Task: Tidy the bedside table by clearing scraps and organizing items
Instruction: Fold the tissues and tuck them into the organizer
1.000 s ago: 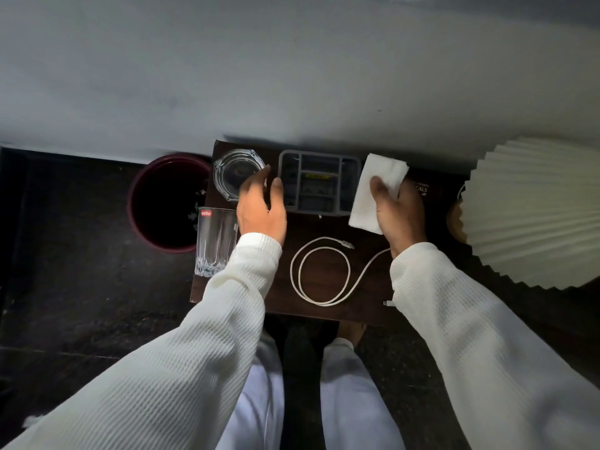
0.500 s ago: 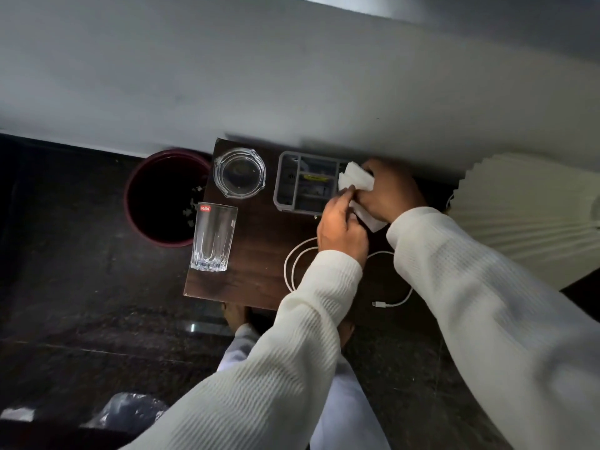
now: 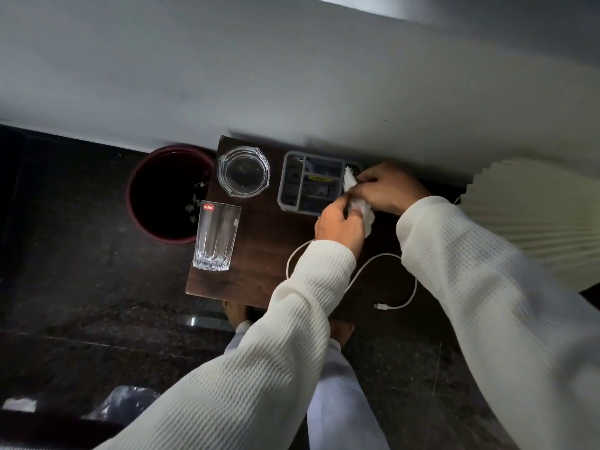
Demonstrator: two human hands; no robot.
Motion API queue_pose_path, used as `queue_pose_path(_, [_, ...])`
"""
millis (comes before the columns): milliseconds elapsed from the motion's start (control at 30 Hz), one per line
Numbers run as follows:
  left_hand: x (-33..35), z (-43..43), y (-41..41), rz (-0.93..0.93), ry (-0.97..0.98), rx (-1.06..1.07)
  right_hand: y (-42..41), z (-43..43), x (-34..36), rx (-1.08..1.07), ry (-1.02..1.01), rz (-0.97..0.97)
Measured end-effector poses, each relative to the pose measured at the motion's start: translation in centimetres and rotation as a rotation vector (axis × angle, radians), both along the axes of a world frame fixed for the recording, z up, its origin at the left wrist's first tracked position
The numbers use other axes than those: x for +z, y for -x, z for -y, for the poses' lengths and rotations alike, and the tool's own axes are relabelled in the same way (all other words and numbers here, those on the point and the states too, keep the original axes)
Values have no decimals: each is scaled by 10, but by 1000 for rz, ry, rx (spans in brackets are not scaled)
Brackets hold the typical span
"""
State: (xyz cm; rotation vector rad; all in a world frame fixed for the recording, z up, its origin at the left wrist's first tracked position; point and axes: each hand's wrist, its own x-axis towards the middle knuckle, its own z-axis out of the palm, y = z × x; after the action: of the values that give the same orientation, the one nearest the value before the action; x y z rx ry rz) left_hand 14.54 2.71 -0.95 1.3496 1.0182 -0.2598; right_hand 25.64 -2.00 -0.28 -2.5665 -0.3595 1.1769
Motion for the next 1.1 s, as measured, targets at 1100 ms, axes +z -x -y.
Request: queue_pose_path(1100, [-6,-28,-12,70,-130,103,35,29,-12,-866,-590,-47])
